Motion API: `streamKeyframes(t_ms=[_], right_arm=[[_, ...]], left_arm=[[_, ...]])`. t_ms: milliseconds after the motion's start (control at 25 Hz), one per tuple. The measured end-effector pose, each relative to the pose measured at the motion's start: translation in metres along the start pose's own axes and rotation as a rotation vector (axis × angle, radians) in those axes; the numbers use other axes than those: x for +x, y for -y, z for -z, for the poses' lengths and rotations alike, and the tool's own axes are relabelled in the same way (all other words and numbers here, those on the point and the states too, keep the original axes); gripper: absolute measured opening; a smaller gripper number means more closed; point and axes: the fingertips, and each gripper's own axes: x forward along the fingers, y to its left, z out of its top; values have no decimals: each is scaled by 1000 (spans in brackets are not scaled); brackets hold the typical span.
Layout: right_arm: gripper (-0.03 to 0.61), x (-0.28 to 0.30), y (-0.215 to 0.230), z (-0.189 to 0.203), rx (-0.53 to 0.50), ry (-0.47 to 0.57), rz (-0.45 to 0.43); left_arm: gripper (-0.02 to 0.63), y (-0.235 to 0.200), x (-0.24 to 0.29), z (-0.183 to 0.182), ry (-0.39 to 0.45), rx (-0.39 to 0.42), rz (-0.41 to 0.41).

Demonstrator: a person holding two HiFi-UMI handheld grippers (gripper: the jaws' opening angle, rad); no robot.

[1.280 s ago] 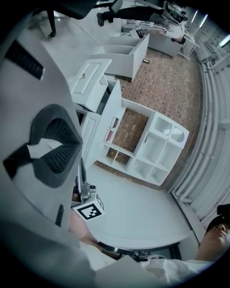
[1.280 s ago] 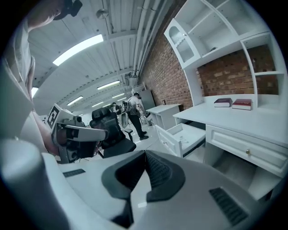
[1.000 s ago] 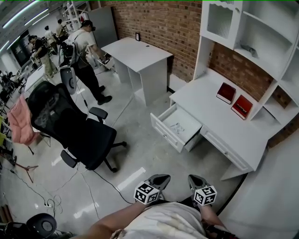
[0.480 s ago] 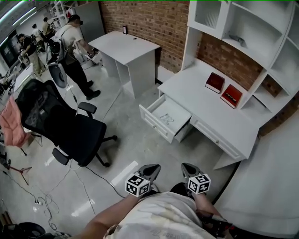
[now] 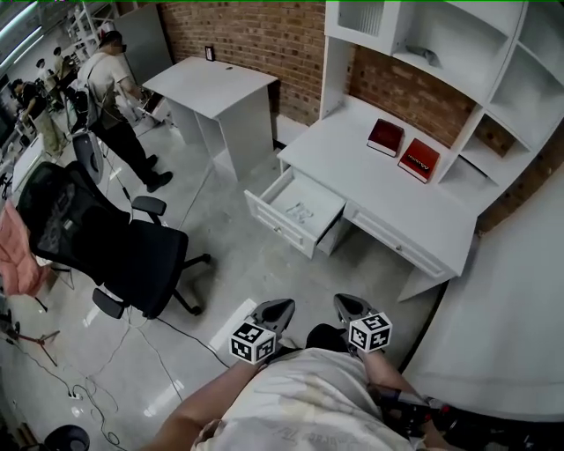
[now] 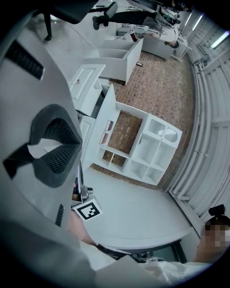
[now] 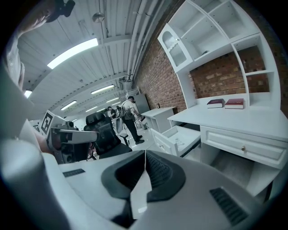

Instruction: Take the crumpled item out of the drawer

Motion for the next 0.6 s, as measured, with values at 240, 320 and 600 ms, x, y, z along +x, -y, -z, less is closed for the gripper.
streamKeyframes(t_ms=[240, 320, 600], right_arm=[[25, -1, 2, -2, 8, -2, 14], [25, 1, 1, -2, 2, -8, 15], [25, 29, -6, -14, -17, -20, -5]], left_arm=[[20, -4, 0, 0, 0, 5, 8], [20, -7, 0, -2, 5, 5, 8], [20, -32, -8, -8, 22, -10, -22]])
